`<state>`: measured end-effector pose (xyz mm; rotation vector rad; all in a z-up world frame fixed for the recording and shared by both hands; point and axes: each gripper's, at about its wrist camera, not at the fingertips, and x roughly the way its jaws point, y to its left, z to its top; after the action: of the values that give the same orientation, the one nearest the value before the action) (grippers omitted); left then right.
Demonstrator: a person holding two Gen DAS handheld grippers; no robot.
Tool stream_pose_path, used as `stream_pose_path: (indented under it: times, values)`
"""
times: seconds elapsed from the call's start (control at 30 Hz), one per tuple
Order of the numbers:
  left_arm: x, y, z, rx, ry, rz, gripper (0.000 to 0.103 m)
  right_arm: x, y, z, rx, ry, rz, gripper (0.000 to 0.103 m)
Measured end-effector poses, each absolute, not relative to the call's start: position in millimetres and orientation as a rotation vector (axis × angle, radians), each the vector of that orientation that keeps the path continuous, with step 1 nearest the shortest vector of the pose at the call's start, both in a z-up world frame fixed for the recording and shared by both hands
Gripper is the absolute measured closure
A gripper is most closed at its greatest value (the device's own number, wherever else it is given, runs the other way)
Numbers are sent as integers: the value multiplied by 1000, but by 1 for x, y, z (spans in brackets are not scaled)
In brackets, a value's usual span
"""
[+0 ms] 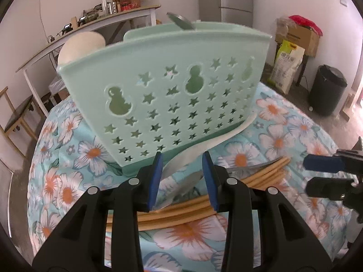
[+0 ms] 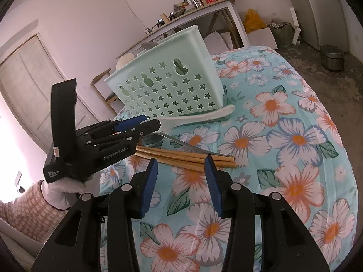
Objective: Organize utensils
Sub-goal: 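Lift the white spatula off the quilt with the left tool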
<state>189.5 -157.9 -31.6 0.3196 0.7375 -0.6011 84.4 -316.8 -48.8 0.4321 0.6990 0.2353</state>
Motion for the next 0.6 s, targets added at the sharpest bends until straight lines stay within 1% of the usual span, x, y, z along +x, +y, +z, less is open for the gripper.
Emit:
stream_pose_path:
  times: [0.03,0.07,0.17,0.23,0.47,0.6]
  values:
    - [191,-158,-34,323,746,-600,71,84,-316,-48,429,698,237,61]
    - [191,-156,-35,311,746,-604,75,85,-316,-47,427,698,237,61]
    - [191,-150,-34,291,732,-600,90,84,-314,-44,420,696,239,61]
    - [187,-147,-31,288,699,-623,94,82,-313,-42,415,692,239,61]
    - [141,-165,-16,512,499,-650,101,71,-313,-32,397,667,223,61]
    - [116,-166,1,560,437,-669,102,64,-316,-27,393,653,208,61]
